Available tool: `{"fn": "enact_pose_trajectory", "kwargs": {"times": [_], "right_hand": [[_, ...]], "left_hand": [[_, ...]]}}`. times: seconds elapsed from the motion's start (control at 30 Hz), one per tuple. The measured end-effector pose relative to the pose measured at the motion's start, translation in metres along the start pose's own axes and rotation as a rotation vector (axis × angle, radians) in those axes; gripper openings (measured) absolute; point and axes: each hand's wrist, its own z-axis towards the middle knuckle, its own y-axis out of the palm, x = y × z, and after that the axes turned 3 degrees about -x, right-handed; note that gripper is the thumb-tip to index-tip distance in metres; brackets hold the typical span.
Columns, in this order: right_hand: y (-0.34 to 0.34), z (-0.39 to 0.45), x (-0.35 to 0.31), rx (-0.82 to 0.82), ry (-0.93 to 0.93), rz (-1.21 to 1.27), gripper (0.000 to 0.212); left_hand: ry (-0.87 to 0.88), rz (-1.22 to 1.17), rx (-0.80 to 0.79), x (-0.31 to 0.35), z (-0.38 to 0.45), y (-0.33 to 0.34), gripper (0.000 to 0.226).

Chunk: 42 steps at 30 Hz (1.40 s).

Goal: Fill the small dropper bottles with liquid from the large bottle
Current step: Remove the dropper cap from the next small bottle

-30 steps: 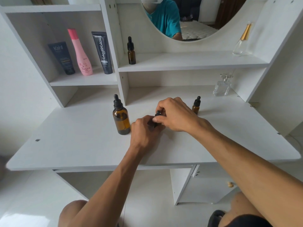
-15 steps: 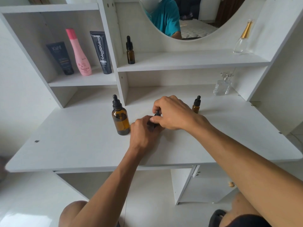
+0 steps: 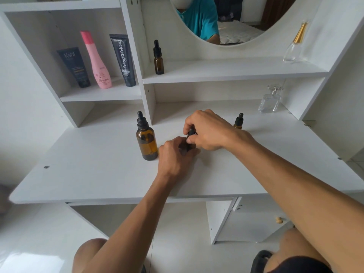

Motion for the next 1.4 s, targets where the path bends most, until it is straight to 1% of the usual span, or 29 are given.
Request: {"fn": "enact_pose_trajectory", "kwargs": {"times": [0.17,0.33,0.4,0.53,0.63,0.8,1.03,1.13,1.2,1.4], "right_hand": [[-0.021,-0.003,0.0,0.066,-0.044,0.073,0.024],[-0.039,-0.01,0.02,0.289,0.002,0.227,0.015],[-0.03,-0.011,0.035,0.359,0.054,0.235,0.018],[0.01,-0.011,0.06,0.461,0.154,0.261,0.02],[0.04,-0.012,0.072,0.526,0.204,0.311,0.017],[0.068,-0.009,0.084,0.551,0.282,0.36,0.014],[0.08,-0.009,0.086,0.572,0.297,0.377,0.012],[0.08,-0.009,0.087,0.576,0.293,0.379,0.013],[0.08,-0.01,0.087,0.573,0.287,0.383,0.016],[0.081,-0.011,0.087,0.545,0.282,0.4,0.036]], "left_hand": [[-0.01,-0.01,-0.001,0.0,0.0,-0.001,0.022],[-0.018,-0.01,0.024,0.001,-0.002,0.0,0.027],[-0.021,-0.002,0.033,0.003,-0.004,0.0,0.026],[-0.015,0.044,0.035,0.005,-0.006,0.001,0.017],[-0.005,0.071,0.03,0.007,-0.007,0.001,0.016],[-0.009,0.07,0.029,0.006,-0.006,0.002,0.015],[-0.015,0.072,0.022,0.004,-0.005,0.002,0.022],[-0.012,0.078,0.025,0.005,-0.005,0.002,0.021],[-0.018,0.074,0.029,0.005,-0.005,0.001,0.019],[-0.024,0.064,0.026,0.006,-0.006,0.001,0.022]]}}
